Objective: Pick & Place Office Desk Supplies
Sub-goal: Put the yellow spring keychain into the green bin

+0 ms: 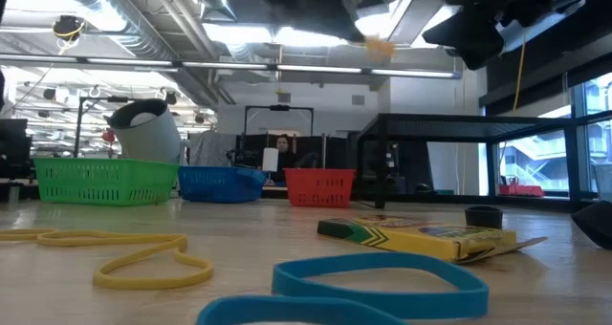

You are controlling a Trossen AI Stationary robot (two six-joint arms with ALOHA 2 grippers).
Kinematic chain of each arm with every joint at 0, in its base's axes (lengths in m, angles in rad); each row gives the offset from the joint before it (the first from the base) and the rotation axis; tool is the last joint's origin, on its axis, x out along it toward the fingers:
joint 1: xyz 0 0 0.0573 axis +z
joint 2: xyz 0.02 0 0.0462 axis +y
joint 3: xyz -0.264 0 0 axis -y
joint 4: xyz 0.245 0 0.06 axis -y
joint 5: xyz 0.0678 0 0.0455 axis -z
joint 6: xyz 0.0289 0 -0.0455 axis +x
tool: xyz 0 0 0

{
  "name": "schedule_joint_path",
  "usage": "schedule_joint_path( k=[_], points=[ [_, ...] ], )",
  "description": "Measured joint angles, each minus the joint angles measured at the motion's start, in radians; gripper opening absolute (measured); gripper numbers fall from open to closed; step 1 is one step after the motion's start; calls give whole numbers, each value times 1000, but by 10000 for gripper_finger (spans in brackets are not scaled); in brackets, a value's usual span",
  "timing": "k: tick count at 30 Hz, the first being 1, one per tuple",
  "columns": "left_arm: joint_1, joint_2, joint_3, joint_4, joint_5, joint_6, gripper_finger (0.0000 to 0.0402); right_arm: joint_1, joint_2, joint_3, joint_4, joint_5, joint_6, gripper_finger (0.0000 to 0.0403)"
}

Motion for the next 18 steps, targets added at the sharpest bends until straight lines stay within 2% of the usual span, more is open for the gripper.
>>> schedule_joint_path(
  k=[6,8,11,15,18],
  points=[
    [5,-123,0,-119,-19,-15,27,-20,0,0,74,233,-122,241],
    [21,-152,1,-212,-37,-67,27,-39,0,0,91,272,-146,241],
    [59,-177,1,-400,-35,-225,27,-81,0,0,93,280,-187,241],
    [114,-189,1,-700,-29,-511,27,-143,0,0,89,279,-255,241],
    [152,-189,1,-924,35,-711,27,-191,0,0,90,254,-291,241]
  ],
)
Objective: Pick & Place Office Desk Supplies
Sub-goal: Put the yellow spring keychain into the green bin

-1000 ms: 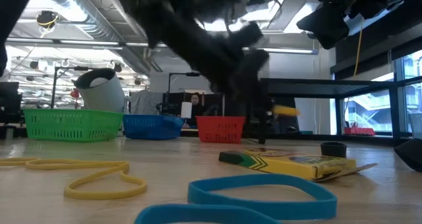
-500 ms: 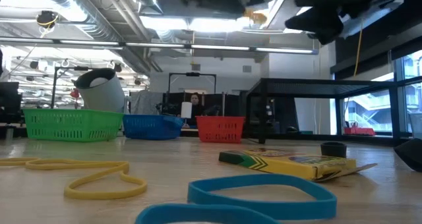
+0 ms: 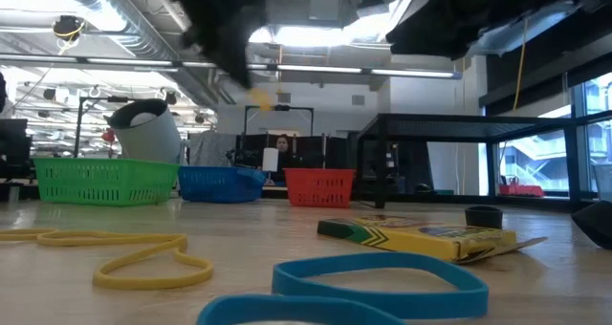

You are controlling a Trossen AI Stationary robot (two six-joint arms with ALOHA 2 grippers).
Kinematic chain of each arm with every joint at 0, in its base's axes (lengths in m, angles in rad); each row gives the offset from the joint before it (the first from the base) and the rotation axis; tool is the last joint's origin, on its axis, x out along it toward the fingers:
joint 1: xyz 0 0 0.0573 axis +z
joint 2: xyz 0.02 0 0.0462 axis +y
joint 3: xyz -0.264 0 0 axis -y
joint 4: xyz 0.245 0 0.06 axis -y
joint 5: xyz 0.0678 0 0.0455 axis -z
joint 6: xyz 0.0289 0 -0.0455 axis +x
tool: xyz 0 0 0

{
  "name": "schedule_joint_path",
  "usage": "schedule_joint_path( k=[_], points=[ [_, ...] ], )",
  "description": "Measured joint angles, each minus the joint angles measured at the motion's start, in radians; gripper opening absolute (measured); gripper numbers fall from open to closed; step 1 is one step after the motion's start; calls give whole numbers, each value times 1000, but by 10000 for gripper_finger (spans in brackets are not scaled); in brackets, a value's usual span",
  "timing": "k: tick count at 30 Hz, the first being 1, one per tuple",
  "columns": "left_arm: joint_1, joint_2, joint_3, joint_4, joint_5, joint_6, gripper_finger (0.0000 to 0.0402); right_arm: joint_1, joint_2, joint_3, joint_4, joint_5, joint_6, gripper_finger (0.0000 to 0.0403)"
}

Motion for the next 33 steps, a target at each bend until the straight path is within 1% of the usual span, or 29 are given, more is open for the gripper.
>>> schedule_joint_path(
  k=[2,5,9,11,14,15,19,24,26,29,33],
  points=[
    [18,0,0,-142,59,-113,27,-33,0,0,1,-17,-20,241],
    [22,0,0,-324,86,-256,27,-81,0,0,9,-39,-42,241],
    [2,0,-1,-571,159,-394,27,-132,0,0,8,-70,-1,241],
    [-13,-1,-29,-611,195,-427,27,-147,0,0,8,-96,12,241],
    [-34,-14,-99,-602,263,-431,27,-157,1,0,18,-113,15,241],
    [-39,-17,-128,-581,272,-424,27,-159,1,0,25,-113,26,241],
    [-39,-21,-247,-483,299,-387,27,-161,1,0,23,-119,87,241],
    [-22,-26,-344,-351,296,-373,27,-159,1,0,-2,-195,140,241],
    [-17,-25,-367,-302,297,-359,28,-157,1,0,-22,-231,178,241],
    [-17,-25,-381,-275,298,-346,33,-156,1,0,-49,-261,247,241],
    [-17,-25,-381,-277,260,-374,48,-134,1,0,-58,-259,305,241]
  ],
)
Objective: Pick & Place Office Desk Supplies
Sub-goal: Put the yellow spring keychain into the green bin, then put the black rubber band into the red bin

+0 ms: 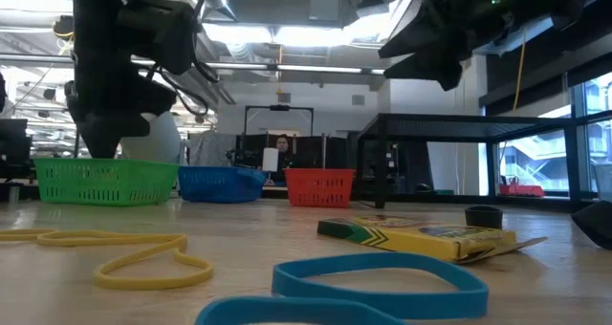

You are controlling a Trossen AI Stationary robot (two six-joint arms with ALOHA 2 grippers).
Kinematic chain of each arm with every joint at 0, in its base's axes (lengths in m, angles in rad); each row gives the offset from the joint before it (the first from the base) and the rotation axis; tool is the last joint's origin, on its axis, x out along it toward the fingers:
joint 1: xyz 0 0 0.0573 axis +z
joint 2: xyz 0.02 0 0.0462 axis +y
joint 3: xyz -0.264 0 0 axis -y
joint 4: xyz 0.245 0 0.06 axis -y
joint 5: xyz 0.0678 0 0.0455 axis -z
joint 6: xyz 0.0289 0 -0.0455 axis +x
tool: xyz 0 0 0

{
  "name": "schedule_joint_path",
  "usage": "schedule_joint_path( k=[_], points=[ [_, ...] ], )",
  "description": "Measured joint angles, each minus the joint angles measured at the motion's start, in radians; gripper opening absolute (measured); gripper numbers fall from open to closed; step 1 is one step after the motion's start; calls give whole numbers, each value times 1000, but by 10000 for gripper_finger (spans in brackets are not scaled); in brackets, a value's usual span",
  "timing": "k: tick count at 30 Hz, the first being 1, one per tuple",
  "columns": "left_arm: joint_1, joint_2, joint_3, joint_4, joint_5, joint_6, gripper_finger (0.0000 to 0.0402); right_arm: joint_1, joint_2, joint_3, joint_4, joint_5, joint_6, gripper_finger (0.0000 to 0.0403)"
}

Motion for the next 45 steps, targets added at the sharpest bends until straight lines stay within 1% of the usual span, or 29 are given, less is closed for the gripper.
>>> schedule_joint_path(
  k=[2,6,13,19,22,25,27,29,32,34,37,41,45],
  points=[
    [0,0,0,1,-8,-13,61,19,0,0,0,0,7,241],
    [0,0,0,0,20,-14,93,60,0,0,1,6,34,241],
    [0,-52,0,-25,24,-8,143,117,0,0,1,76,70,241],
    [0,-157,0,-80,24,-30,157,175,0,0,-8,121,129,241],
    [0,-216,0,-78,22,-46,157,217,0,0,-37,160,164,241],
    [-1,-269,0,-44,21,-83,157,260,9,0,-70,158,218,241],
    [-12,-295,0,21,16,-76,157,290,31,0,-93,141,262,241],
    [-35,-316,0,129,7,-25,157,319,66,0,-92,117,298,241],
    [-77,-331,0,334,-3,79,157,360,137,0,-93,91,345,241],
    [-112,-330,0,484,-21,155,157,383,188,0,-92,69,342,241],
    [-171,-312,1,708,-53,277,157,407,271,0,-93,9,215,241],
    [-241,-280,1,953,-75,452,157,426,371,0,-94,-41,47,241],
    [-287,-247,1,1112,-104,585,157,426,438,0,-94,-52,-33,241]
  ],
)
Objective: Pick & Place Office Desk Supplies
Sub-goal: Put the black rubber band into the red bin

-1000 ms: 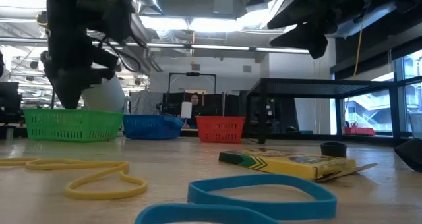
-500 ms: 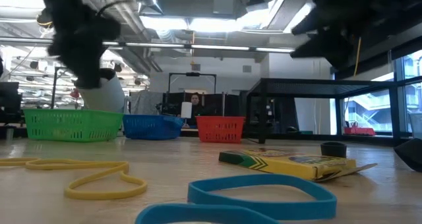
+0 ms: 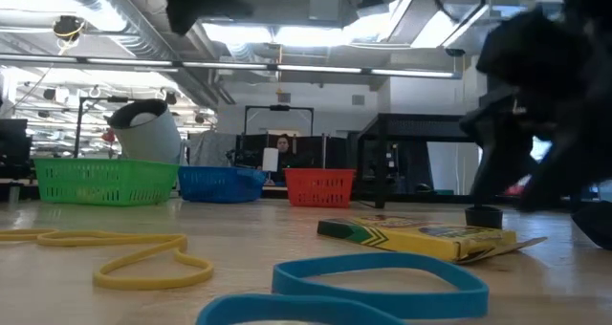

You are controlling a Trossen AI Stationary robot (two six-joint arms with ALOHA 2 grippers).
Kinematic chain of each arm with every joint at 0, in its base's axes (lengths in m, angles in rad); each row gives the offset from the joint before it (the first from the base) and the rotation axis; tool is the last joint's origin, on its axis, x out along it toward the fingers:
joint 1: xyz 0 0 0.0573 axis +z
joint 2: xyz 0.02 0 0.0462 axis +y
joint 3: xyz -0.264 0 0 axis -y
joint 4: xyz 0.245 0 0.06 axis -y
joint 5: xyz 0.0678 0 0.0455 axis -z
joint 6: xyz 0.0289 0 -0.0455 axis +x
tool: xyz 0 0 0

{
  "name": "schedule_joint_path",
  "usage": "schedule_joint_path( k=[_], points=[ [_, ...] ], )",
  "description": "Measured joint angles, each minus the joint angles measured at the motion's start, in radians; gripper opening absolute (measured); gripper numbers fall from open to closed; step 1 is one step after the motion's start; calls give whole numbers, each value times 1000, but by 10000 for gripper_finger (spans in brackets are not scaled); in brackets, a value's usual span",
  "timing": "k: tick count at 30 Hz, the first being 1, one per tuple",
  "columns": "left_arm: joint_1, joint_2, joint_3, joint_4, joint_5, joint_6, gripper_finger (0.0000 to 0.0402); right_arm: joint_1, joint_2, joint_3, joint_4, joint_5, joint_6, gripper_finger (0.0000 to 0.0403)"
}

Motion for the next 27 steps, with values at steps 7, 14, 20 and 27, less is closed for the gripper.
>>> schedule_joint_path(
  k=[7,14,20,27],
  points=[
    [-16,68,0,146,-96,106,157,-30,93,6,34,3,11,241],
    [-15,140,0,175,-96,109,157,-37,112,5,72,0,34,224],
    [-15,150,0,176,-96,108,157,-37,115,4,80,10,78,149],
    [-15,150,0,176,-95,108,157,-38,119,0,103,51,82,16]
  ],
)
